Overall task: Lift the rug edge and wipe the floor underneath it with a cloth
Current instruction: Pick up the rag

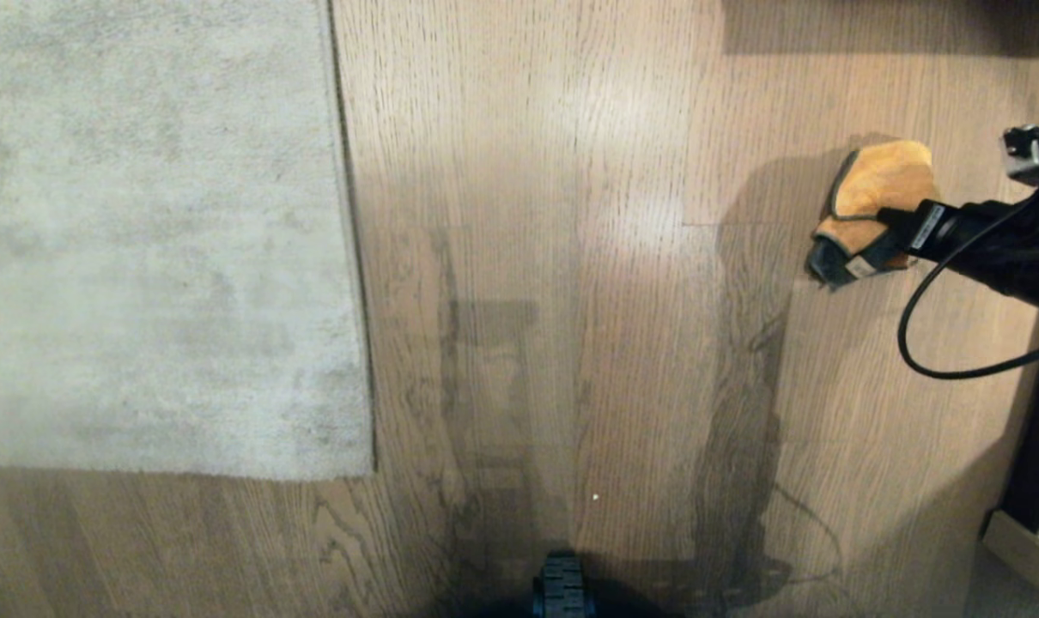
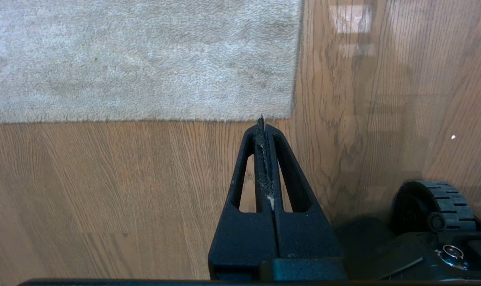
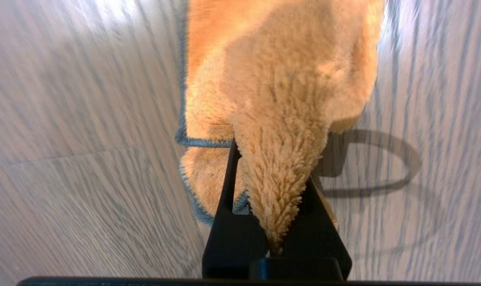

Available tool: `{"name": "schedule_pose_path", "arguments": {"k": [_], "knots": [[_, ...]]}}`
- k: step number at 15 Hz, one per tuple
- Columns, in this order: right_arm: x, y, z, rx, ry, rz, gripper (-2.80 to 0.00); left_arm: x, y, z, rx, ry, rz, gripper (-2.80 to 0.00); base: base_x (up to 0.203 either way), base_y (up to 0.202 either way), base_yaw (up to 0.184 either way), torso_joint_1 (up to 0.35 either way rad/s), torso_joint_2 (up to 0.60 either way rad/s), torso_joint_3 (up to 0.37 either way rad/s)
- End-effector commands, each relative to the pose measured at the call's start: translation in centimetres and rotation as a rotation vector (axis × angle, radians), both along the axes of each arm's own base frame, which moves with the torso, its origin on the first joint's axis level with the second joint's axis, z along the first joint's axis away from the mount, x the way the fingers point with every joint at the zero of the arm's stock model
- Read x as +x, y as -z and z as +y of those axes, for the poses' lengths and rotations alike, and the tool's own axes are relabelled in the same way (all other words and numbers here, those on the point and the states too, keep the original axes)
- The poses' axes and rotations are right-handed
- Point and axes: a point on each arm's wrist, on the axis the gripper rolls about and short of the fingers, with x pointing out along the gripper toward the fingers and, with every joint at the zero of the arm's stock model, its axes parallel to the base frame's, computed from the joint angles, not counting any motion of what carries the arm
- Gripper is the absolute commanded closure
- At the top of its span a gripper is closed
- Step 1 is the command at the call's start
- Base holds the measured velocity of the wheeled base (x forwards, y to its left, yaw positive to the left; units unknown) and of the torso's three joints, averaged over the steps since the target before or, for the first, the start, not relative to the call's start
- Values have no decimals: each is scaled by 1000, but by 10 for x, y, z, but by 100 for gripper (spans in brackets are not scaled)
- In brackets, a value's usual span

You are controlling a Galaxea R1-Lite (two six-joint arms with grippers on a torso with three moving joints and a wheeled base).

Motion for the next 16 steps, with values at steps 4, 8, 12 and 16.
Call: {"name": "schedule_pose_path", "arguments": {"k": [4, 8, 12, 16], "knots": [[-33, -9, 6, -46, -4, -36, 0, 0, 0, 0, 0, 0, 0, 0, 0, 0, 0, 0, 0, 0], [-64, -21, 11, -54, -2, -75, 0, 0, 0, 0, 0, 0, 0, 0, 0, 0, 0, 0, 0, 0], [-102, -28, 18, -59, 2, -115, 0, 0, 0, 0, 0, 0, 0, 0, 0, 0, 0, 0, 0, 0], [-124, -20, 21, -133, 9, -116, 0, 0, 0, 0, 0, 0, 0, 0, 0, 0, 0, 0, 0, 0]]}}
